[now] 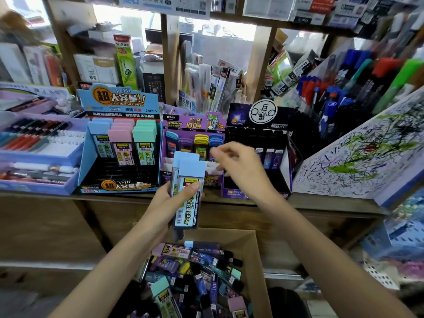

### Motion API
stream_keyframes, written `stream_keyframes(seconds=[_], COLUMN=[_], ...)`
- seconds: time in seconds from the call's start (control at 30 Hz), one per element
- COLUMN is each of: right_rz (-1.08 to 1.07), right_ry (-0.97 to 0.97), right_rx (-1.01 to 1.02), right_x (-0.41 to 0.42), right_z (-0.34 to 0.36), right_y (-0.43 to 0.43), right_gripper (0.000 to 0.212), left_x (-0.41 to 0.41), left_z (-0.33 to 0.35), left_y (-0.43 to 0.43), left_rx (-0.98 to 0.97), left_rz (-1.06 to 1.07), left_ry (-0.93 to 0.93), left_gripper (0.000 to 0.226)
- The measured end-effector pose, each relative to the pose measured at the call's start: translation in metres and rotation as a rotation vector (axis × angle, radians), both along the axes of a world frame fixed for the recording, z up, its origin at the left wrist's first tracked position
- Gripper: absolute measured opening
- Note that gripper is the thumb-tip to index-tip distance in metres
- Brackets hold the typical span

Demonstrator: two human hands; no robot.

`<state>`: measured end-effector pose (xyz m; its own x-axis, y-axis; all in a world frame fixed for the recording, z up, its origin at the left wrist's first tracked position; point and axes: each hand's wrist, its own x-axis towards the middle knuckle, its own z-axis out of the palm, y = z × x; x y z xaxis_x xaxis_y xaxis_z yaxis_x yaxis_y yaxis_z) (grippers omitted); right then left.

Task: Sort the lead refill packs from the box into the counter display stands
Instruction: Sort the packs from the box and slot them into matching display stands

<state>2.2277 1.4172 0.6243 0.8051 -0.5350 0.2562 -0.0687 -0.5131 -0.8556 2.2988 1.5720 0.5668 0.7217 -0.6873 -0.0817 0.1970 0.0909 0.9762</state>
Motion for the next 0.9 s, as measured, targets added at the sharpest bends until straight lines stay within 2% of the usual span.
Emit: stream_keyframes(seconds=[0.07, 0.13, 0.3, 0.4, 0.6, 0.7, 0.9], right_rz=[0.188, 0.258, 0.265, 0.295, 0.313, 0.291, 0.181], right_ry=[0.115, 0.128, 0.159, 0.138, -0.019, -0.047, -0.035], right_rx=[0.098, 0.153, 0.223, 0.301, 0.396, 0.284, -0.136], right_x=[0.003, 0.009, 0.026, 0.039, 0.089, 0.125, 0.191], right_z=[-0.004, -0.006, -0.006, -0.004, 0.024, 0.039, 0.052], right_y=[0.016, 0.027, 0.043, 0.054, 0.08, 0.096, 0.117], right_gripper=[0.016, 0.01, 0.016, 0.009, 0.013, 0.016, 0.021], left_x=[0.002, 0.004, 0.016, 0.031, 0.066, 0.079, 0.101], left_z=[0.001, 0.001, 0.0, 0.001, 0.008, 0.005, -0.003], left_y=[0.002, 0.006, 0.028, 0.053, 0.116, 0.144, 0.177], left_rx=[-0.004, -0.018, 0.009, 0.013, 0.047, 0.055, 0.067], left_rz=[0.015, 0.027, 0.134, 0.217, 0.366, 0.405, 0.444], left_ry=[0.001, 0.006, 0.011, 0.017, -0.05, -0.071, -0.097], left_gripper=[0.046, 0.044, 0.052, 0.044, 0.028, 0.035, 0.039])
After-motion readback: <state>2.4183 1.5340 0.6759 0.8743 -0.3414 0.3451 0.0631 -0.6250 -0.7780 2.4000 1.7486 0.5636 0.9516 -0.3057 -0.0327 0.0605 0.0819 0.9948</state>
